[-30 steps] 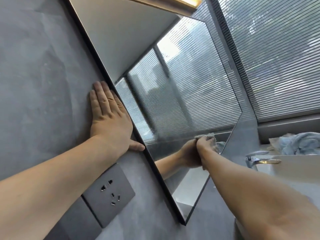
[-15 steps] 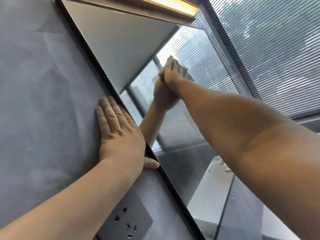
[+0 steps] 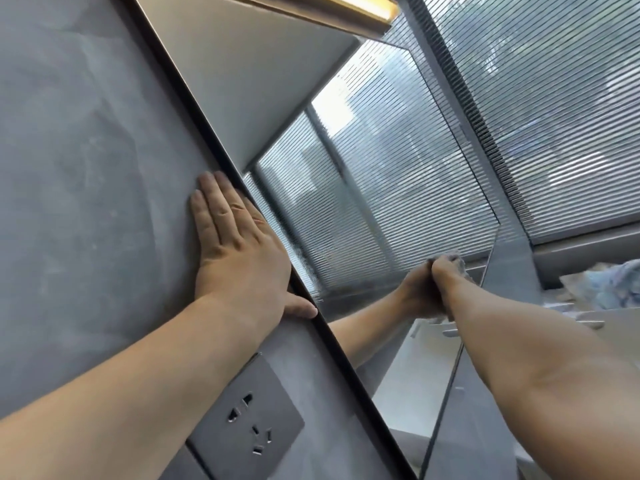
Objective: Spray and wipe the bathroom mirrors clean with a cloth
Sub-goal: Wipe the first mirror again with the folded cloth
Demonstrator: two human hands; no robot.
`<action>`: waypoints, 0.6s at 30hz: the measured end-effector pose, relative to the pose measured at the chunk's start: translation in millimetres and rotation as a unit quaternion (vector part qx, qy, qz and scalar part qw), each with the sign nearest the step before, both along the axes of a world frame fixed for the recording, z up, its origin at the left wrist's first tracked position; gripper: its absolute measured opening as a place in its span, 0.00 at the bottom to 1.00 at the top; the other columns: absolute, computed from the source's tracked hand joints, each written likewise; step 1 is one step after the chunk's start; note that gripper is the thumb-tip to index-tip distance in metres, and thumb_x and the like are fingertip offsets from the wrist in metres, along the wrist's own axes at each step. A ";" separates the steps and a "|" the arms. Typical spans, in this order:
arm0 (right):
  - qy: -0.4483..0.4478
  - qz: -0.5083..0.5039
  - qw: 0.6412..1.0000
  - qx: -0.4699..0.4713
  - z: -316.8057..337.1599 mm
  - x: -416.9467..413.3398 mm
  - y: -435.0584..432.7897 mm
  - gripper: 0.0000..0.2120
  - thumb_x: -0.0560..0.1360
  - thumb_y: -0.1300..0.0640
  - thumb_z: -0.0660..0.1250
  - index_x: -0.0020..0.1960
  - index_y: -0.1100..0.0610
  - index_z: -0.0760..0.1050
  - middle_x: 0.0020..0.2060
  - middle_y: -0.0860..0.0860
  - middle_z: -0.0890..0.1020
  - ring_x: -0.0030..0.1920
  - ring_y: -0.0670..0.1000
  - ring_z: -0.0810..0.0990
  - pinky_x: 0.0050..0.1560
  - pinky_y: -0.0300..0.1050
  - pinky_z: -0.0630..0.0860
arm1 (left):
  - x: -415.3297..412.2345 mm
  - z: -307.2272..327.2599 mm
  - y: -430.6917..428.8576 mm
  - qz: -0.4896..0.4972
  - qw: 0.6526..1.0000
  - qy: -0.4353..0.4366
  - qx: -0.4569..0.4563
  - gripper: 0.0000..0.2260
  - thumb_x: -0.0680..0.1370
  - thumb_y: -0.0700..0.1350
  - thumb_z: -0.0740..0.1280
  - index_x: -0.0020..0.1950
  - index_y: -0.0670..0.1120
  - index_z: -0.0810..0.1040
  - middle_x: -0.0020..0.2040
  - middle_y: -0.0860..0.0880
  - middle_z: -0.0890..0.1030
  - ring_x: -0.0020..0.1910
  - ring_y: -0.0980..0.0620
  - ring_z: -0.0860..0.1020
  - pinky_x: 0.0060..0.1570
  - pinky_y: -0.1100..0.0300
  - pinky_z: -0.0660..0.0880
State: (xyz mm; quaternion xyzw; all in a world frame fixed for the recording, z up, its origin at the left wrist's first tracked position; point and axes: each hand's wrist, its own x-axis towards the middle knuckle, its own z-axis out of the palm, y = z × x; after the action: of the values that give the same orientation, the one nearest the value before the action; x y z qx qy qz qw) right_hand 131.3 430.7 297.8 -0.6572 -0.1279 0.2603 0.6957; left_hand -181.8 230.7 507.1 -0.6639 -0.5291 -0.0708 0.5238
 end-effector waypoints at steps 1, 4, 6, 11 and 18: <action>-0.007 -0.003 1.000 0.011 11.5 0.0 0.7 0.38 0.73 0.41 0.43 0.76 0.56 0.67 0.75 0.61 0.71 0.76 0.63 0.67 0.78 0.59 0.61 | -0.4 0.2 -0.4 -0.002 1.000 -0.003 -0.002 0.76 0.58 0.85 0.57 0.70 0.19 0.35 0.72 0.17 0.37 0.75 0.18 0.38 0.75 0.28 0.41; -0.087 -0.022 0.996 0.013 81.3 -6.0 -11.9 0.37 0.74 0.39 0.42 0.75 0.55 0.68 0.73 0.61 0.73 0.75 0.63 0.70 0.77 0.58 0.62 | -1.2 -0.7 1.9 -0.011 1.000 -0.004 0.002 0.76 0.58 0.84 0.57 0.70 0.19 0.34 0.71 0.17 0.36 0.74 0.18 0.37 0.75 0.28 0.40; -0.156 -0.003 0.987 0.038 149.8 -22.6 -29.9 0.36 0.78 0.37 0.43 0.81 0.52 0.61 0.79 0.58 0.65 0.79 0.61 0.63 0.80 0.58 0.56 | -1.5 -1.1 3.0 -0.012 1.000 -0.006 0.004 0.76 0.58 0.84 0.58 0.70 0.19 0.32 0.71 0.17 0.35 0.74 0.18 0.37 0.74 0.29 0.39; -0.358 0.045 0.918 0.164 301.1 -92.8 -63.4 0.30 0.85 0.38 0.43 0.85 0.43 0.44 0.85 0.48 0.46 0.84 0.56 0.42 0.81 0.62 0.37 | -0.4 -2.6 5.5 -0.012 1.000 -0.009 0.019 0.77 0.57 0.84 0.59 0.65 0.17 0.28 0.70 0.16 0.34 0.74 0.18 0.37 0.75 0.28 0.41; -0.475 0.099 0.825 0.290 322.4 -171.6 -105.4 0.30 0.86 0.38 0.45 0.85 0.41 0.42 0.84 0.46 0.40 0.82 0.52 0.32 0.76 0.60 0.27 | -1.1 -2.8 -0.4 -0.001 1.000 0.003 0.025 0.78 0.54 0.85 0.57 0.70 0.18 0.36 0.72 0.16 0.39 0.75 0.18 0.42 0.76 0.29 0.46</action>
State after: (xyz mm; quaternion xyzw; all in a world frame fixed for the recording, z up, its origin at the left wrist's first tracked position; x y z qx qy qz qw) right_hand -40.3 325.3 620.2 -0.4519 -0.5762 -0.0654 0.6779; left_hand -182.9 230.3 504.4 -0.6508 -0.5251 -0.0824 0.5421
